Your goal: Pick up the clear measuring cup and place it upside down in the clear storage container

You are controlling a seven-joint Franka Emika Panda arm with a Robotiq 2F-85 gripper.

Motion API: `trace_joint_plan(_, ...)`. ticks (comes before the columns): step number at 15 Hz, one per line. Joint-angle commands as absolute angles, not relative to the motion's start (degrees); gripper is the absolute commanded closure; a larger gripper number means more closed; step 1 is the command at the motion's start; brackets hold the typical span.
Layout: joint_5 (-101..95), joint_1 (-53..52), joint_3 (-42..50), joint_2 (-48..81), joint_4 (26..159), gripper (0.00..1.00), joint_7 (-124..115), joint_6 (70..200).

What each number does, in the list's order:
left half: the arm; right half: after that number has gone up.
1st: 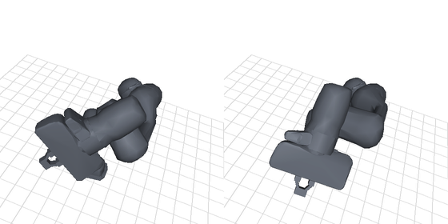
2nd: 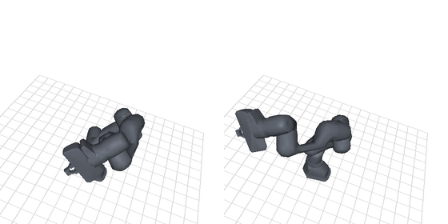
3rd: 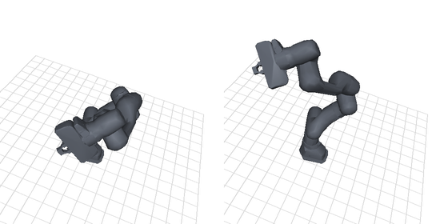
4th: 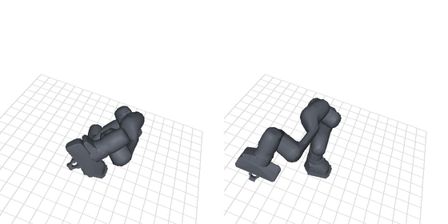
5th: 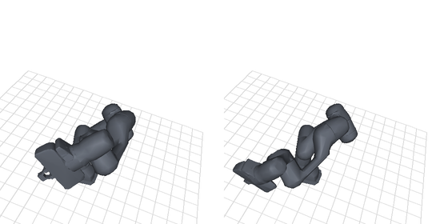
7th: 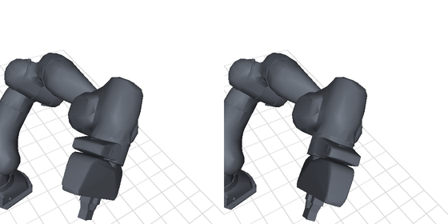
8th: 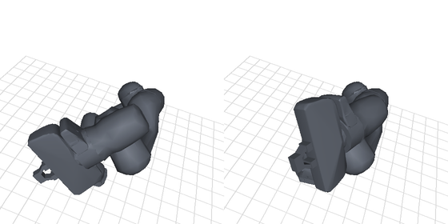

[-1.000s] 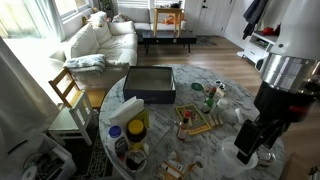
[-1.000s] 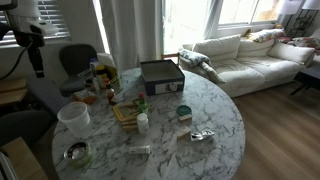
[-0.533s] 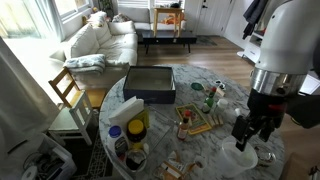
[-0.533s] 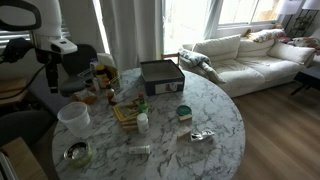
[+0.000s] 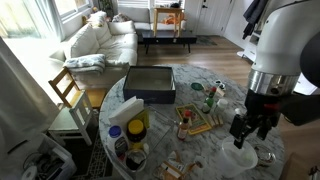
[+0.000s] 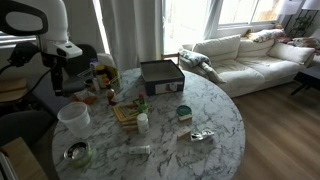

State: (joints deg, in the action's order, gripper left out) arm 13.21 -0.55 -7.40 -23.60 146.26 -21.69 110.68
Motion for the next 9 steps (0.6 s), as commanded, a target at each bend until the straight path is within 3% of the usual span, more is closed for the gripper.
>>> trace_joint_plan(1,14.6,-0.5,-5.7,-21.5,147.6,0.00,-20.7,110.2)
trace_joint_plan(9,17.2,-1.1,-6.0,-15.8,152.2,0.00,-21.3,130.2)
